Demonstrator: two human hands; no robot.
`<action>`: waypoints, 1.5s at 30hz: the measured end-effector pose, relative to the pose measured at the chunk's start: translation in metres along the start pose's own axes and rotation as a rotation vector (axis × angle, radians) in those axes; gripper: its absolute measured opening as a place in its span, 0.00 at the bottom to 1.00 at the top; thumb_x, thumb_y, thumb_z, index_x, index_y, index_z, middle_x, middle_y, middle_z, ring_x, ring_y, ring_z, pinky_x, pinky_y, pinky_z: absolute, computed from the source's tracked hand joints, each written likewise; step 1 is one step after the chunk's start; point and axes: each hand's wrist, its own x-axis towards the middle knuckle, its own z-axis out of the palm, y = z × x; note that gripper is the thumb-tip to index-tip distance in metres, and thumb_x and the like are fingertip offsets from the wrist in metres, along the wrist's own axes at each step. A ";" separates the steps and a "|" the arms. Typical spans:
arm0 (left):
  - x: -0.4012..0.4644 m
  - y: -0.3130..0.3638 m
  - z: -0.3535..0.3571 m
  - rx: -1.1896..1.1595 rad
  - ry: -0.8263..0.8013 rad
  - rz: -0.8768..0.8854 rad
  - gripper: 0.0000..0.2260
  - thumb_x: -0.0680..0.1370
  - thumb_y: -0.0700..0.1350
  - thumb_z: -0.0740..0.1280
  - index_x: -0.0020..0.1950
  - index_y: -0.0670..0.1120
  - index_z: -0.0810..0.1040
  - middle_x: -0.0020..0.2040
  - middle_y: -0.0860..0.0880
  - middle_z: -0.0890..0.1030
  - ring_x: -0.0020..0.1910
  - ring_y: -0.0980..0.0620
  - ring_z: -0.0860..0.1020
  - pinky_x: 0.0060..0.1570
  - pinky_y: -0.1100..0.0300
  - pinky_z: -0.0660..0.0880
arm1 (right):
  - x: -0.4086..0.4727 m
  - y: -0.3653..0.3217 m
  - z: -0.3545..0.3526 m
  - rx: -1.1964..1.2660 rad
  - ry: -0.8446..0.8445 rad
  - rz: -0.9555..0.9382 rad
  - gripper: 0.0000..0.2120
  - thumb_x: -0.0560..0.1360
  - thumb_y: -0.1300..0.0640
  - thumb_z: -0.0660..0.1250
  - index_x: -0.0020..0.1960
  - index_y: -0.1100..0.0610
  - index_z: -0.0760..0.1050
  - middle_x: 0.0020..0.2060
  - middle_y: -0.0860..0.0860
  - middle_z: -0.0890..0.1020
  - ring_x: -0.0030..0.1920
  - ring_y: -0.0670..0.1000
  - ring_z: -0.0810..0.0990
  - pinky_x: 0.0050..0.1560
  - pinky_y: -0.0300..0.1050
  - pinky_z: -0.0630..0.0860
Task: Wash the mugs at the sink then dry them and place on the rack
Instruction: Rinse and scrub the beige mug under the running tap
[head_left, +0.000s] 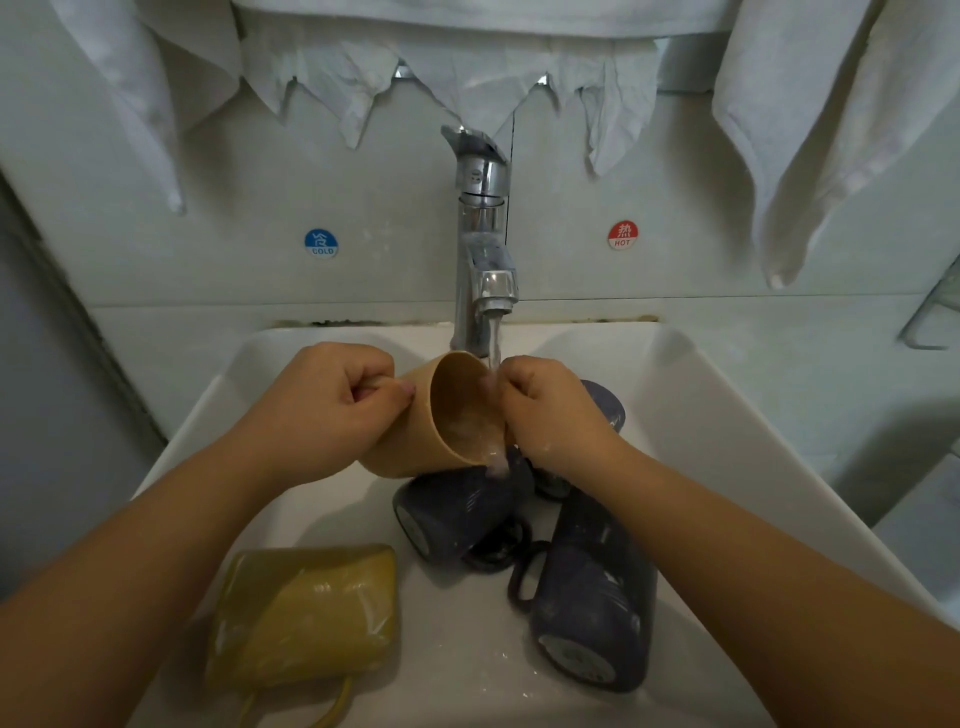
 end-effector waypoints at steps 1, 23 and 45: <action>0.000 0.000 0.000 -0.002 -0.016 0.003 0.20 0.78 0.47 0.66 0.28 0.44 0.66 0.25 0.49 0.69 0.34 0.35 0.76 0.37 0.40 0.76 | -0.001 0.000 -0.002 0.009 -0.068 0.009 0.09 0.80 0.58 0.61 0.47 0.63 0.75 0.36 0.57 0.78 0.35 0.56 0.78 0.38 0.54 0.78; -0.005 0.000 0.012 0.379 -0.047 0.330 0.16 0.72 0.58 0.55 0.28 0.52 0.62 0.24 0.53 0.66 0.25 0.55 0.65 0.26 0.59 0.63 | -0.002 -0.003 -0.015 0.765 -0.405 0.722 0.22 0.72 0.38 0.66 0.57 0.53 0.76 0.46 0.55 0.76 0.44 0.53 0.75 0.39 0.43 0.75; -0.005 -0.001 0.029 0.183 0.192 0.228 0.14 0.76 0.48 0.62 0.31 0.54 0.66 0.26 0.56 0.66 0.31 0.59 0.71 0.28 0.70 0.61 | -0.017 -0.026 0.010 1.063 -0.252 0.691 0.12 0.77 0.66 0.62 0.60 0.62 0.70 0.36 0.55 0.72 0.30 0.46 0.72 0.24 0.34 0.73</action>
